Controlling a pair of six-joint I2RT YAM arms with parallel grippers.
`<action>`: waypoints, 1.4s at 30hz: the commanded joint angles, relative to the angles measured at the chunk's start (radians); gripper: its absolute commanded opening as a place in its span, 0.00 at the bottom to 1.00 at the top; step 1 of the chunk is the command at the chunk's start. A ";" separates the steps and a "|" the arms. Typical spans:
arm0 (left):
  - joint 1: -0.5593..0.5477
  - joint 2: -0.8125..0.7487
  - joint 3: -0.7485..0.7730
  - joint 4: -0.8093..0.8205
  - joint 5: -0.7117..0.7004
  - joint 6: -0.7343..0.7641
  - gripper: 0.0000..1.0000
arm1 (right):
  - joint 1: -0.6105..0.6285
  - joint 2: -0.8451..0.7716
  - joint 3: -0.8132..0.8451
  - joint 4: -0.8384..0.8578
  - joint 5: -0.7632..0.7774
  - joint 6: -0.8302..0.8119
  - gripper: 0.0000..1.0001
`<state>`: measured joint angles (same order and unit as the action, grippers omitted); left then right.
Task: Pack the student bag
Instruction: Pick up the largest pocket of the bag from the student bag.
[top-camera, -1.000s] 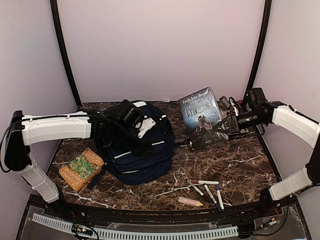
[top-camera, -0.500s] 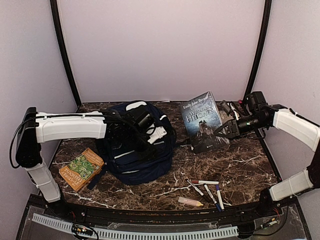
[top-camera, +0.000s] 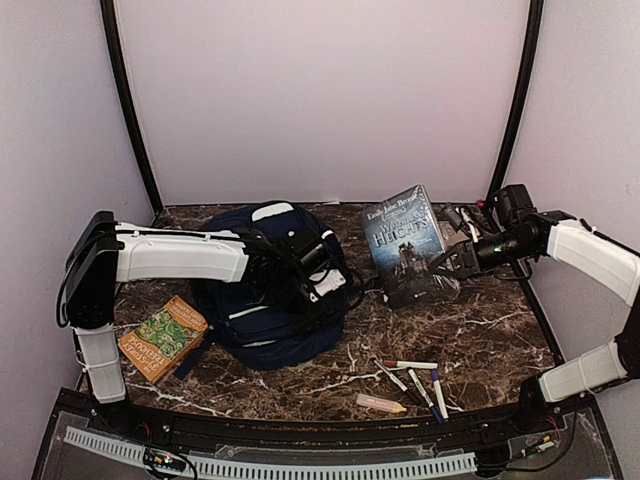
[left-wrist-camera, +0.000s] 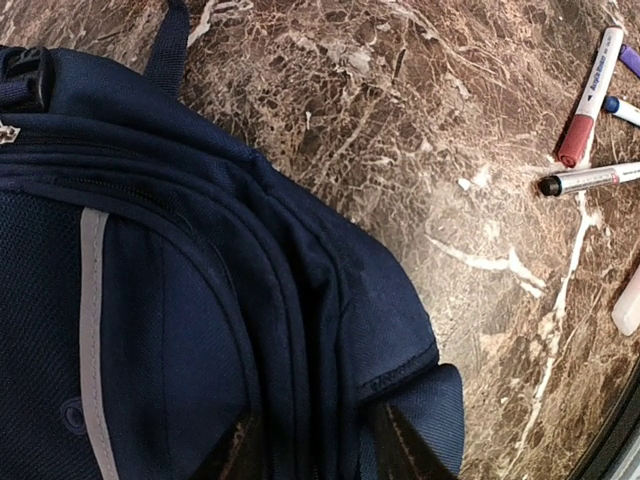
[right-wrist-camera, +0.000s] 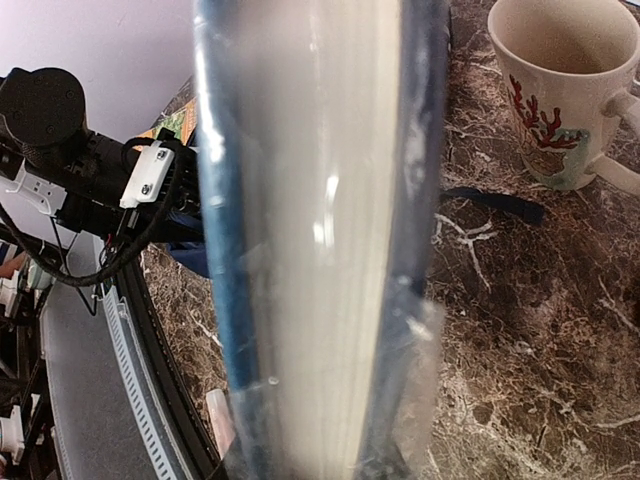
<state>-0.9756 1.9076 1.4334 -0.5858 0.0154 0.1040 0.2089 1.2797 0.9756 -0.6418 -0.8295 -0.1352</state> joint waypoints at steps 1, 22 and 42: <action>-0.005 0.006 0.031 -0.030 -0.014 0.002 0.38 | -0.002 -0.049 0.014 0.111 -0.054 -0.021 0.00; -0.009 0.047 0.086 -0.117 -0.067 -0.046 0.40 | -0.004 -0.043 0.009 0.123 -0.057 -0.014 0.00; -0.009 0.017 0.094 -0.106 -0.135 -0.049 0.00 | -0.005 -0.049 0.017 0.127 -0.056 0.004 0.00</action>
<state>-0.9894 1.9625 1.5032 -0.6548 -0.0772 0.0589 0.2085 1.2713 0.9638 -0.6205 -0.8143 -0.1219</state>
